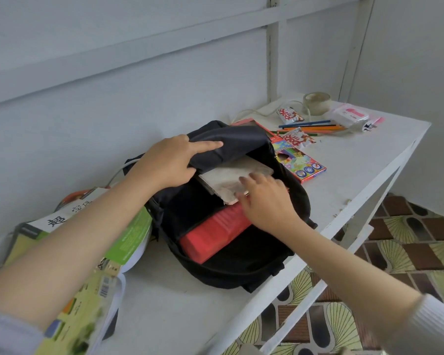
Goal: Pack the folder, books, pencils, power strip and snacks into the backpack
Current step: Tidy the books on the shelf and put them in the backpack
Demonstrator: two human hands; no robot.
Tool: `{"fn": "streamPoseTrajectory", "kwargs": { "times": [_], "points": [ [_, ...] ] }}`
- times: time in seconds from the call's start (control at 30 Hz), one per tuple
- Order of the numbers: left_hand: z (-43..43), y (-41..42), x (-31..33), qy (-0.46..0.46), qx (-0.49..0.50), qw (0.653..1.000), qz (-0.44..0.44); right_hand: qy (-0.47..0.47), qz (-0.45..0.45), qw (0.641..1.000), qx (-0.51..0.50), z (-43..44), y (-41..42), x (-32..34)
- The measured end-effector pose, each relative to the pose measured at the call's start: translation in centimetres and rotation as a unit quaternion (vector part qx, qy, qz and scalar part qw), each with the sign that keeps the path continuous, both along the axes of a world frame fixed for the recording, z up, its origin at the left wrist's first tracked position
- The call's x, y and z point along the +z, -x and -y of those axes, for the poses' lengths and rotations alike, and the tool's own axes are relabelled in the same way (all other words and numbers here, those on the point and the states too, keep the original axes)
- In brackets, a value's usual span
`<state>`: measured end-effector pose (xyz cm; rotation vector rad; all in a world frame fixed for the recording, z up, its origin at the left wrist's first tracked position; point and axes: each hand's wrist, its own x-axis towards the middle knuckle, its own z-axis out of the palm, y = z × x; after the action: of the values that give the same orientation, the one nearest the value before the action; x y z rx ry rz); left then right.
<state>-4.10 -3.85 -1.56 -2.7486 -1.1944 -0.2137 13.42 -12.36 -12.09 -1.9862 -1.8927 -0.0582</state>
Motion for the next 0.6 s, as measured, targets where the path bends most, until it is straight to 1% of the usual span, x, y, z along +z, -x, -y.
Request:
{"fn": "streamPoseTrajectory", "kwargs": {
  "times": [0.07, 0.1, 0.13, 0.37, 0.53, 0.6],
  "points": [
    [-0.2, 0.1, -0.1, 0.007, 0.002, 1.0, 0.0, 0.099, 0.036, 0.993, 0.054, 0.7, 0.3, -0.8],
    [-0.4, 0.2, -0.1, 0.012, 0.001, 1.0, 0.001, 0.147, 0.046, 0.986, 0.066, 0.7, 0.3, -1.2],
    [-0.4, 0.2, -0.1, 0.016, -0.001, 1.0, 0.001, 0.173, 0.053, 0.981, 0.069, 0.6, 0.2, -1.5],
    [-0.6, 0.3, 0.2, 0.03, -0.008, 1.0, 0.001, 0.177, 0.074, 0.979, 0.07, -2.6, 0.8, -1.4],
    [-0.5, 0.4, 0.3, 0.027, -0.011, 1.0, -0.004, 0.187, 0.066, 0.977, 0.083, -4.8, 1.2, -1.3],
    [-0.5, 0.5, 0.3, 0.027, -0.009, 1.0, -0.001, 0.172, 0.064, 0.98, 0.081, -4.5, 1.3, -1.2]
  ]
}}
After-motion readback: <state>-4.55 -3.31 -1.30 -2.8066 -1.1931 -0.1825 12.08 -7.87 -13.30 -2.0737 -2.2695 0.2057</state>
